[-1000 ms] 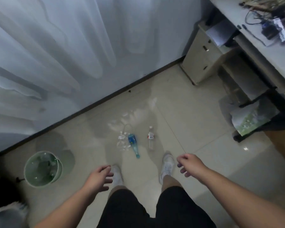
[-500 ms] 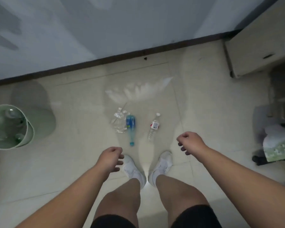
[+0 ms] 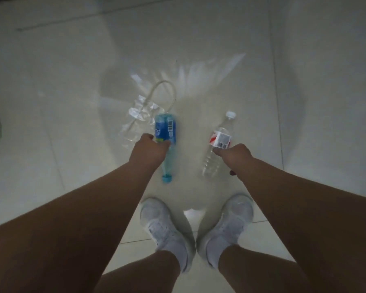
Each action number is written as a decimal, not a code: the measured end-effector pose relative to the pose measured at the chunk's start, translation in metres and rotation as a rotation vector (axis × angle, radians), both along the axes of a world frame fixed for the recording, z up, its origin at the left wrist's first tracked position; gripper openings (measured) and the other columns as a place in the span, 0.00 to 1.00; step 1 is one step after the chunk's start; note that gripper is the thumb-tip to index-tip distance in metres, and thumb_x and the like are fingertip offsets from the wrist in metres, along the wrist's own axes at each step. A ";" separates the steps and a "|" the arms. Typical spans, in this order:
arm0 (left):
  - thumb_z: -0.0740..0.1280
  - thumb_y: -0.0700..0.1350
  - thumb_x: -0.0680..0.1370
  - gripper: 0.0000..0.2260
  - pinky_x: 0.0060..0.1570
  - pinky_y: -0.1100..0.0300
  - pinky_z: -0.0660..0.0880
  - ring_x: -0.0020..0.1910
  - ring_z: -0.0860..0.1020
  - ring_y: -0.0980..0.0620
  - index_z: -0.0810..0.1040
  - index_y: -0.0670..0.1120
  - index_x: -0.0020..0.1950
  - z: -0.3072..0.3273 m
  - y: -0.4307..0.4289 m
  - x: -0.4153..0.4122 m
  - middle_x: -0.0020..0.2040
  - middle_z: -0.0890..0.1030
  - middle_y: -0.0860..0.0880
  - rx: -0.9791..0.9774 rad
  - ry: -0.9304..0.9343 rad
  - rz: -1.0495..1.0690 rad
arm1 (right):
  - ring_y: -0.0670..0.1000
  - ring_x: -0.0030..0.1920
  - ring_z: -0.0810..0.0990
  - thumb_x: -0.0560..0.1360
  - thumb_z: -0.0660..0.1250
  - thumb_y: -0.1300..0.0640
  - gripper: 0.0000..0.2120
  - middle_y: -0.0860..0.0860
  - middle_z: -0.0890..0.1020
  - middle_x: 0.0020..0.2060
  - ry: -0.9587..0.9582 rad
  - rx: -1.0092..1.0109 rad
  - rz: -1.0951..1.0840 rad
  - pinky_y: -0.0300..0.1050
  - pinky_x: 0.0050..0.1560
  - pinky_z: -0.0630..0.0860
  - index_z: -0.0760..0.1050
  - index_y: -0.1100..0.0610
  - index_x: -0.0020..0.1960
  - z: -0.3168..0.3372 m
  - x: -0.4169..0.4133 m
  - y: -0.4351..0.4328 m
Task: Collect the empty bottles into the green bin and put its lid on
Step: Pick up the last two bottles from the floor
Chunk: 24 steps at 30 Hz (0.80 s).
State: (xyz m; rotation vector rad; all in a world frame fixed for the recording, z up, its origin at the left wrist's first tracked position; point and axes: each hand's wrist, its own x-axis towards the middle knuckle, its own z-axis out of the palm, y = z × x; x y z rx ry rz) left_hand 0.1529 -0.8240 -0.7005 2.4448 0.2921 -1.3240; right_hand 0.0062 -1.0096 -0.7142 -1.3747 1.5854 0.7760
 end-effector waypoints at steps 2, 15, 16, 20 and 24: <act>0.72 0.64 0.69 0.38 0.50 0.56 0.72 0.60 0.79 0.42 0.69 0.47 0.74 -0.031 -0.001 0.002 0.66 0.78 0.44 0.005 -0.036 -0.048 | 0.57 0.49 0.79 0.66 0.78 0.41 0.38 0.52 0.76 0.46 -0.004 0.005 -0.040 0.54 0.52 0.81 0.69 0.60 0.65 -0.026 -0.004 0.009; 0.77 0.59 0.66 0.17 0.54 0.45 0.82 0.44 0.80 0.54 0.73 0.56 0.46 0.054 0.012 -0.022 0.42 0.77 0.60 -0.197 0.011 0.184 | 0.49 0.42 0.83 0.64 0.80 0.45 0.25 0.50 0.85 0.48 -0.188 0.085 0.016 0.40 0.34 0.70 0.80 0.50 0.58 0.061 -0.017 0.015; 0.77 0.58 0.67 0.16 0.54 0.45 0.82 0.43 0.79 0.56 0.73 0.56 0.44 0.085 0.020 -0.025 0.43 0.77 0.60 -0.204 0.021 0.222 | 0.47 0.39 0.82 0.64 0.80 0.46 0.21 0.49 0.85 0.45 -0.196 0.099 0.039 0.40 0.32 0.70 0.81 0.49 0.54 0.093 -0.019 0.015; 0.77 0.56 0.68 0.25 0.47 0.48 0.82 0.48 0.80 0.52 0.73 0.50 0.60 0.218 0.052 -0.035 0.51 0.80 0.53 -0.208 0.082 0.416 | 0.48 0.40 0.85 0.67 0.79 0.50 0.12 0.49 0.86 0.42 -0.213 0.187 0.078 0.42 0.40 0.78 0.82 0.49 0.49 0.231 -0.031 0.022; 0.76 0.50 0.73 0.24 0.46 0.50 0.81 0.58 0.80 0.49 0.74 0.51 0.67 0.372 0.090 -0.040 0.61 0.81 0.49 -0.292 0.220 0.686 | 0.52 0.44 0.84 0.68 0.77 0.46 0.18 0.49 0.85 0.47 -0.191 0.213 0.109 0.45 0.40 0.78 0.80 0.47 0.56 0.383 -0.034 0.033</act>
